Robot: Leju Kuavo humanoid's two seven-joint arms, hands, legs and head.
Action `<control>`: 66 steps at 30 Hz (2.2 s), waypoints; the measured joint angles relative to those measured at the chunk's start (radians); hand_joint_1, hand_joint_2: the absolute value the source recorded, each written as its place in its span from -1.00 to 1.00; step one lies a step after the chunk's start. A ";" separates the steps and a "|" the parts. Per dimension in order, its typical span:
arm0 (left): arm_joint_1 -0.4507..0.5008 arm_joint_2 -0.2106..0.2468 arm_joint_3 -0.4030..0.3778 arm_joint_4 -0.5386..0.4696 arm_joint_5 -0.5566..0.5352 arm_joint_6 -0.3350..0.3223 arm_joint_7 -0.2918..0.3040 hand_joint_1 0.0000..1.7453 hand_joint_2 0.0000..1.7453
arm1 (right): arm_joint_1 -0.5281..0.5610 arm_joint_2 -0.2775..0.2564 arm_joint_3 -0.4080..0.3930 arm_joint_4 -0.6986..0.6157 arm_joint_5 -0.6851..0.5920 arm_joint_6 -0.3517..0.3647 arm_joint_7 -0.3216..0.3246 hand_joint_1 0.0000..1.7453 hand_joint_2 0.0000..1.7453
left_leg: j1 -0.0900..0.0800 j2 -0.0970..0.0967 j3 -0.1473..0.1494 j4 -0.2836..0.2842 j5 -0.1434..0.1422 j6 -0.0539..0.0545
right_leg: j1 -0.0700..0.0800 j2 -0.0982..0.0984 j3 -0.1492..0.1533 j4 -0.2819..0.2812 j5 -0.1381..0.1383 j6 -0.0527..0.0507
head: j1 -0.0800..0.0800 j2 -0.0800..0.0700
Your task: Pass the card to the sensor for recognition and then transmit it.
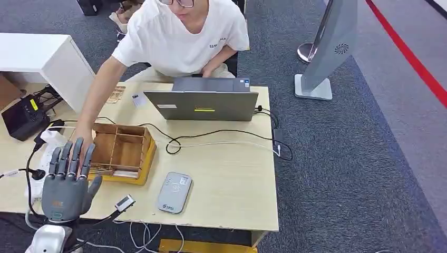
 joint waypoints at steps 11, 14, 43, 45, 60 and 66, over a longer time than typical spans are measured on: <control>-0.017 0.055 -0.083 0.011 0.000 0.000 0.077 -1.00 1.00 | 0.000 0.000 -0.008 0.000 0.014 0.000 0.002 -1.00 1.00 | 0.000 0.000 0.000 0.000 0.000 0.000 | 0.000 0.000 0.000 0.000 0.000 0.000 | 0.000 0.000; -0.034 0.073 -0.108 0.043 0.000 -0.008 0.129 -1.00 1.00 | 0.000 0.000 -0.013 0.000 0.014 0.000 0.005 -1.00 1.00 | 0.000 0.000 0.000 0.000 0.000 0.000 | 0.000 0.000 0.000 0.000 0.000 0.000 | 0.000 0.000; -0.122 0.023 -0.129 0.301 0.000 -0.223 0.111 -1.00 1.00 | 0.000 0.000 -0.015 0.000 0.021 0.000 0.023 -1.00 1.00 | 0.000 0.000 0.000 0.000 0.000 0.000 | 0.000 0.000 0.000 0.000 0.000 0.000 | 0.000 0.000; -0.113 0.022 -0.129 0.301 0.000 -0.181 0.102 -1.00 1.00 | 0.001 0.000 -0.015 0.000 0.029 0.000 0.023 -1.00 1.00 | 0.000 0.000 0.000 0.000 0.000 0.000 | 0.000 0.000 0.000 0.000 0.000 0.000 | 0.000 0.000; -0.099 0.020 -0.129 0.290 0.000 -0.161 0.143 -1.00 1.00 | 0.001 0.000 -0.015 0.000 0.034 0.000 0.023 -1.00 1.00 | 0.000 0.000 0.000 0.000 0.000 0.000 | 0.000 0.000 0.000 0.000 0.000 0.000 | 0.000 0.000; -0.127 0.016 -0.115 0.311 0.000 -0.167 0.156 -1.00 1.00 | 0.000 0.000 -0.015 0.000 0.035 0.000 0.023 -1.00 1.00 | 0.000 0.000 0.000 0.000 0.000 0.000 | 0.000 0.000 0.000 0.000 0.000 0.000 | 0.000 0.000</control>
